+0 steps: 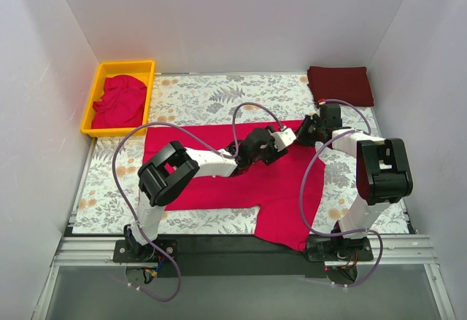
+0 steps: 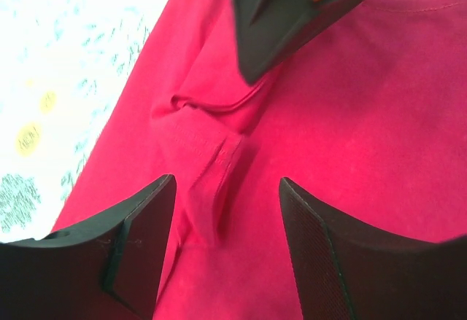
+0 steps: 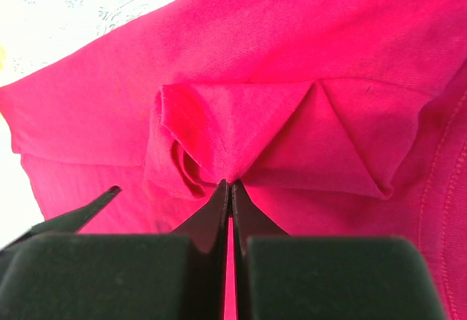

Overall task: Fold and stack the t-shirts
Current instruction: Fold the tshirt

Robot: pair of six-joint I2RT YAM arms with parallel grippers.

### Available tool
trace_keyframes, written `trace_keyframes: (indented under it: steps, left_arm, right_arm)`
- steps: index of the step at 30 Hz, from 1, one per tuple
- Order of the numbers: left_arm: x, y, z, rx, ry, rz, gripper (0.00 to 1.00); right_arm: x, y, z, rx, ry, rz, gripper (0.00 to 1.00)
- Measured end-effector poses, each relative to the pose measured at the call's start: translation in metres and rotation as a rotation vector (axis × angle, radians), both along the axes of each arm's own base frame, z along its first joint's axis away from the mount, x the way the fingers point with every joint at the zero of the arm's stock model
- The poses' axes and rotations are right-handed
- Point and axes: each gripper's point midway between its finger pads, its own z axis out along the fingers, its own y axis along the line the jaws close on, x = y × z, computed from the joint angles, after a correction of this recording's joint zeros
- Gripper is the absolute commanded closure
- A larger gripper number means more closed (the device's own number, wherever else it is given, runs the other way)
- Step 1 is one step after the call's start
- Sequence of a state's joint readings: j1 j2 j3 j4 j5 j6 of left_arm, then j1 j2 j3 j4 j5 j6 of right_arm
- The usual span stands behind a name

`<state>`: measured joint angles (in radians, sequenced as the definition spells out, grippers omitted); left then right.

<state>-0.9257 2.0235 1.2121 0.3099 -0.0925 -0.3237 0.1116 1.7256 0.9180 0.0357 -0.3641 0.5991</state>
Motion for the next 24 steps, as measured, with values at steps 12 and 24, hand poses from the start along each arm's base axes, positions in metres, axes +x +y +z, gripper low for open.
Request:
trace_keyframes:
  steps: [12,24]
  left_arm:
    - [0.008,-0.011,-0.020,0.064,-0.162,0.009,0.55]
    - [0.018,-0.008,-0.020,0.065,-0.212,0.051,1.00]
  right_arm:
    - [-0.001,0.001,0.001,0.010,-0.001,0.008,0.99]
    - [0.001,-0.002,0.007,0.019,-0.013,0.004,0.99]
